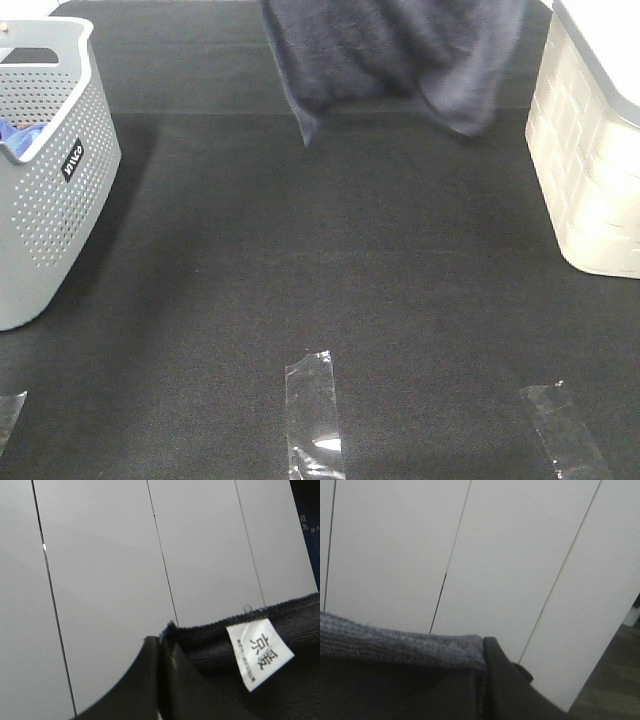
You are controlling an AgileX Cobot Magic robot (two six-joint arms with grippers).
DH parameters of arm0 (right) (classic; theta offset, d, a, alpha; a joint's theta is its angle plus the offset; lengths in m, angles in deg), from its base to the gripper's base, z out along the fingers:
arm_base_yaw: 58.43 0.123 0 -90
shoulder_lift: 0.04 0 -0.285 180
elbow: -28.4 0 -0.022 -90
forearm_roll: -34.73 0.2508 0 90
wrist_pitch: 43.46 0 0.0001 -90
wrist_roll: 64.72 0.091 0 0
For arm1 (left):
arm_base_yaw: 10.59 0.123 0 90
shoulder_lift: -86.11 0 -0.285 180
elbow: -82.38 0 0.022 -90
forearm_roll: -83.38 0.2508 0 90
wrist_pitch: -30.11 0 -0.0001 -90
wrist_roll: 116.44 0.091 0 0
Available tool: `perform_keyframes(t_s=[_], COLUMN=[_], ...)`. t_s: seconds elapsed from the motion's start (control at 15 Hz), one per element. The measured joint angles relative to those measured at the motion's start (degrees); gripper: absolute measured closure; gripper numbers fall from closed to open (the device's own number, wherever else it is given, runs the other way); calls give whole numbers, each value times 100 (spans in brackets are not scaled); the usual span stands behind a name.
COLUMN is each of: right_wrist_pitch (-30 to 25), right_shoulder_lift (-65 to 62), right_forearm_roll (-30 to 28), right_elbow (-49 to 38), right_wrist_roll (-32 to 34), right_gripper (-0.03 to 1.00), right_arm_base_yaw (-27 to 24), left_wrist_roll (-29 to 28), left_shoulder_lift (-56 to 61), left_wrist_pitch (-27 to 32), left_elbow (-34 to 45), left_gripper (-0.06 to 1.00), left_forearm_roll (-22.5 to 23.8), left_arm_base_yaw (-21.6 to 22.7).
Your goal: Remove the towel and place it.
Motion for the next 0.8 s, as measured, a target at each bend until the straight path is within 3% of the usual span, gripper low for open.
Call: perform_keyframes(t_s=[0.27, 0.33, 0.4, 0.6, 0.8], right_wrist_pitch=[-1696, -2641, -3105, -3507, -3535], right_shoulder_lift=[298, 413, 435, 372, 115], right_forearm_roll=[504, 814, 980, 1484, 1896], right_elbow=[0, 0, 0, -275, -1249], right_wrist_roll=[-52, -286, -453, -647, -647], right_gripper=[97, 97, 97, 97, 97], right_arm_base_yaw=[57, 69, 69, 52, 11], left_wrist_roll=[521, 550, 550, 550, 550], left_shoulder_lift=[-155, -212, -223, -223, -223], left_wrist_pitch=[1982, 3180, 3776, 5546, 6704], left_elbow=[0, 0, 0, 0, 0], left_gripper=[94, 94, 94, 94, 94], left_forearm_roll=[-23, -292, -550, -1209, -1495], left_arm_base_yaw=[-17, -57, -80, -97, -63])
